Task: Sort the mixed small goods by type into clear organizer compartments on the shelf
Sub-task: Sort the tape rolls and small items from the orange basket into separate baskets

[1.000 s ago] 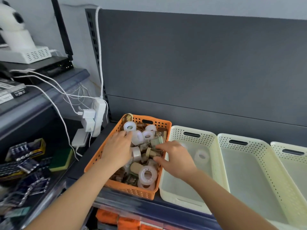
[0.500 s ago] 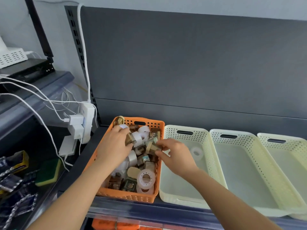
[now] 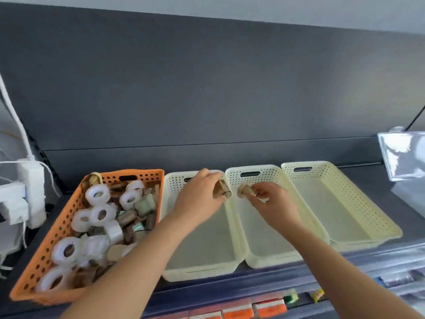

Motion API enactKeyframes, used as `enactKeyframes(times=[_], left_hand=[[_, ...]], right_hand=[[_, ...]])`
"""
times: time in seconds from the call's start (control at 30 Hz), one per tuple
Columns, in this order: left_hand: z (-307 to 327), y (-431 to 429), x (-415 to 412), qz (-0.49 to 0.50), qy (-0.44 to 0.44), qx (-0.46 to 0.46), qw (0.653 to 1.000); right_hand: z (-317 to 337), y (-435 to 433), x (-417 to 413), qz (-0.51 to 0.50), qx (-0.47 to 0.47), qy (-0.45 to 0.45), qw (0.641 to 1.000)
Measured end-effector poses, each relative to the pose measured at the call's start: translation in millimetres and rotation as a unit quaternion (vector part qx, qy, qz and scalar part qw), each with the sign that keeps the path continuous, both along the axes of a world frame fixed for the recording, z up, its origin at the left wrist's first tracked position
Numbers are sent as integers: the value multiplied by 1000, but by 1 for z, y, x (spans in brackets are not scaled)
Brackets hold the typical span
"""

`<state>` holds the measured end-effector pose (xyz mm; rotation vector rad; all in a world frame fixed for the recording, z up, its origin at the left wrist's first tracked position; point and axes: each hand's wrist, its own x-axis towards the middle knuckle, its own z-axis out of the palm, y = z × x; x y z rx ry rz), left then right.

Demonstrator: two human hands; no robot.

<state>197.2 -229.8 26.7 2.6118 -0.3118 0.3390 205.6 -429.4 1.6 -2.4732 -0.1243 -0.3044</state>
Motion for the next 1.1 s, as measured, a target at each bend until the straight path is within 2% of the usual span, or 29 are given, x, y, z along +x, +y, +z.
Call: enactKeyframes(times=[0.13,0.27,0.4,0.47,0.57,0.7,0.8,0.97,1.1], left_hand=[[-11,-66,19,-44,29,82,995],[-25,-111,35,-17,36,166,985],[-43,-130,44,4,76,287,955],[-52,-130,46,-7,116,335,935],[-58,-127,45,-20,120,371,921],[-57,-126,43,-26,112,367,923],[-53,-119,38,-36,78,323,943],[-36,-82,15,-31,15,229,973],[-19,-33,-18,19,2,164,986]], right_hand=[[-8,-52,8,-11,-80,55,995],[-17,-76,20,22,-139,65,988],[-25,-76,36,68,-226,21,972],[-32,-75,41,88,-272,36,958],[-38,-75,46,111,-306,60,944],[-41,-76,54,120,-318,59,938],[-42,-75,55,127,-300,51,944],[-33,-62,46,144,-252,21,957],[-18,-26,23,176,-171,-31,969]])
